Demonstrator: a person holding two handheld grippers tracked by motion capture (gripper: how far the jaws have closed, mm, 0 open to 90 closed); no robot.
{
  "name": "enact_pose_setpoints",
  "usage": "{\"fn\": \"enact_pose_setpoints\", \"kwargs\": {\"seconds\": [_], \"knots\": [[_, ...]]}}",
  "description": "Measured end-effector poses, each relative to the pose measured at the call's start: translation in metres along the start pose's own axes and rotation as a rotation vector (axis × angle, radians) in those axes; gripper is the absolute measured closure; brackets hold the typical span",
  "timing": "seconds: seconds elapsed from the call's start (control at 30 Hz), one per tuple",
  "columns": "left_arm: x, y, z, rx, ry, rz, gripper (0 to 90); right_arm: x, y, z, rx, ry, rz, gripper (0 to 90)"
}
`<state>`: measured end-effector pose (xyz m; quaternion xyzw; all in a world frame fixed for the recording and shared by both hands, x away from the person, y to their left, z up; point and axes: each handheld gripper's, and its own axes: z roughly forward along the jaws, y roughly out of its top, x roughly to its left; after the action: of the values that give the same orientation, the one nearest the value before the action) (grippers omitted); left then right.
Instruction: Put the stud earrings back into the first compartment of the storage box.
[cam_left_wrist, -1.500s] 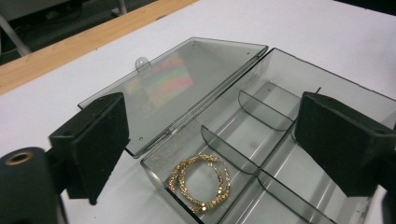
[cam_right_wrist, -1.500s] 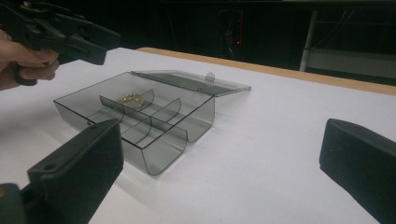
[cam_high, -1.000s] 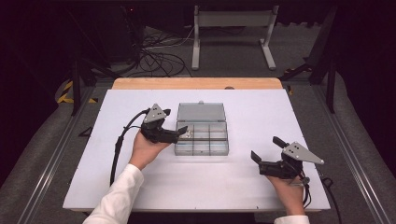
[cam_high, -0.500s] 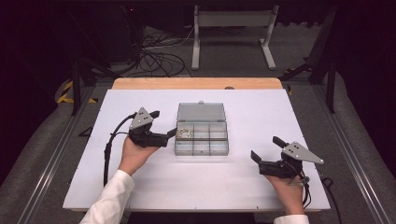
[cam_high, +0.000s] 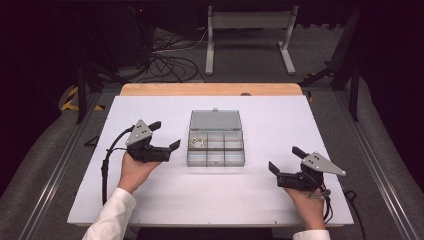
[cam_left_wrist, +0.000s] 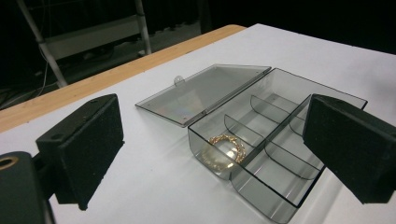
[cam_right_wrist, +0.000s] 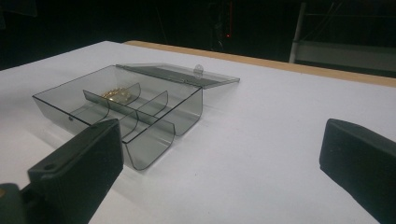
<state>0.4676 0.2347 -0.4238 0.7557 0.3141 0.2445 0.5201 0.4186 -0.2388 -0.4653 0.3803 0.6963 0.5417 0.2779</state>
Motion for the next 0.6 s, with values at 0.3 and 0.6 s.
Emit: {"fn": "enact_pose_setpoints", "kwargs": {"seconds": [0.3,0.6], "knots": [[0.001,-0.007,-0.012,-0.013,0.008,-0.004,5.9,0.000,0.000,-0.001,-0.007,-0.007,0.001,0.0],[0.002,-0.016,-0.025,-0.049,0.013,-0.014,5.9,-0.001,-0.001,0.000,-0.008,-0.008,0.004,0.0]]}}
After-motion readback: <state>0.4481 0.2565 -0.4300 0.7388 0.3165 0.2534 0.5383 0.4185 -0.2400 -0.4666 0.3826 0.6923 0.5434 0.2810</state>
